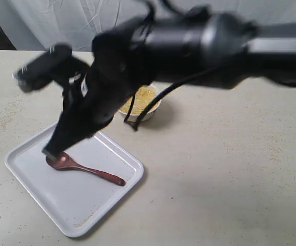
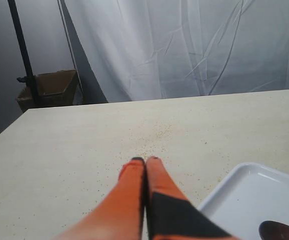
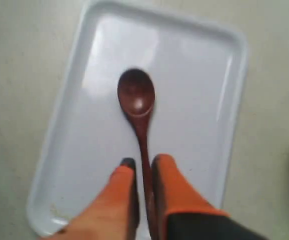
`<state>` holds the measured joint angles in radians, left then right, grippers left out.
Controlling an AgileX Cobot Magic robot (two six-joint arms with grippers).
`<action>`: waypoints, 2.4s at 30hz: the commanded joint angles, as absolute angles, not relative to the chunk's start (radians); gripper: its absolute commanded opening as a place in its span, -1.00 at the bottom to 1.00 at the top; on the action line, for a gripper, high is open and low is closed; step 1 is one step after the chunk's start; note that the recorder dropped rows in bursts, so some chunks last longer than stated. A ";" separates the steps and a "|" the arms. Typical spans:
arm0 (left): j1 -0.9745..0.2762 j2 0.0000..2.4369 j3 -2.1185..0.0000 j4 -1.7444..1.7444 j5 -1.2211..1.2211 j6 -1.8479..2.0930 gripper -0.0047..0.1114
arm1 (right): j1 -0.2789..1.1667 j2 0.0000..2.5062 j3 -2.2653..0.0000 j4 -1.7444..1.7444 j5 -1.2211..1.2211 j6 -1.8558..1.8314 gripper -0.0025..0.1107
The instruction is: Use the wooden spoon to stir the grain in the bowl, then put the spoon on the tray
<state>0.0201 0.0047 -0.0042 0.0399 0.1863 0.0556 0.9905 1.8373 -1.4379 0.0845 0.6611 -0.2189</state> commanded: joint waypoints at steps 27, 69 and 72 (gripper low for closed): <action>0.017 0.000 0.000 0.043 0.178 0.054 -0.91 | 0.638 0.000 0.000 0.345 -0.040 -0.184 -0.85; 0.017 0.000 0.000 0.043 0.180 0.056 -0.91 | 0.130 0.000 0.000 0.330 0.327 -0.183 -0.85; 0.017 0.000 0.000 0.043 0.180 0.056 -0.91 | 0.130 0.000 0.000 0.330 0.327 -0.183 -0.85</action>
<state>0.0201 0.0047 -0.0042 0.0413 0.1863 0.0556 0.1332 0.0049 -0.0018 0.3297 0.3277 -0.1775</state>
